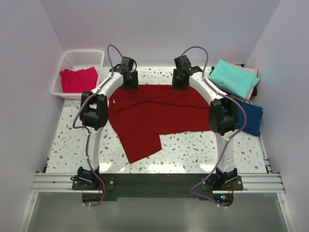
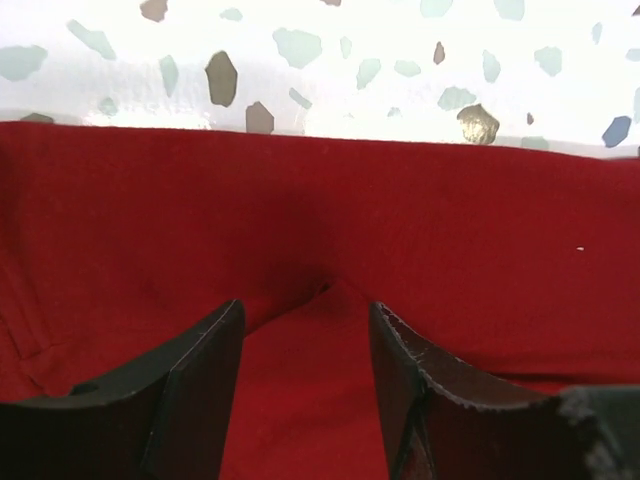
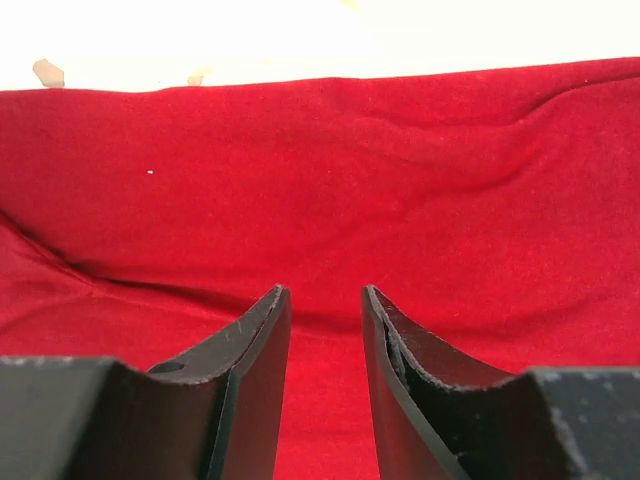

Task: Fold and stack the t-shirts
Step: Fold the tshirt

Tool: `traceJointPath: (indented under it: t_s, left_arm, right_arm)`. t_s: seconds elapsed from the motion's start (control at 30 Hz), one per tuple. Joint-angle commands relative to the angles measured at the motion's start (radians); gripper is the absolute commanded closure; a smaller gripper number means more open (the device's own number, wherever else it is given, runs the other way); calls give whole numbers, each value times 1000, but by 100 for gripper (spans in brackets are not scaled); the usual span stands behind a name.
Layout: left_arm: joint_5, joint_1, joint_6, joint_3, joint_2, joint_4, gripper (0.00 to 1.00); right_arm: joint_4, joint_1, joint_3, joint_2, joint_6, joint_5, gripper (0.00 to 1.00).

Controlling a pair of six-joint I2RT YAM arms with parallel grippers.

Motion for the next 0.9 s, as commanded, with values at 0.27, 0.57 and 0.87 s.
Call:
traceJointPath:
  t_s: [0.27, 0.57, 0.87]
  left_arm:
    - [34, -25, -7, 6, 36, 2, 49]
    - [33, -29, -7, 30, 59, -3, 58]
    - [17, -32, -7, 41, 68, -12, 68]
  right_arm:
    - [-23, 1, -17, -37, 17, 42, 62]
    - [-26, 0, -22, -45, 14, 49, 63]
    - [-31, 1, -22, -48, 11, 49, 63]
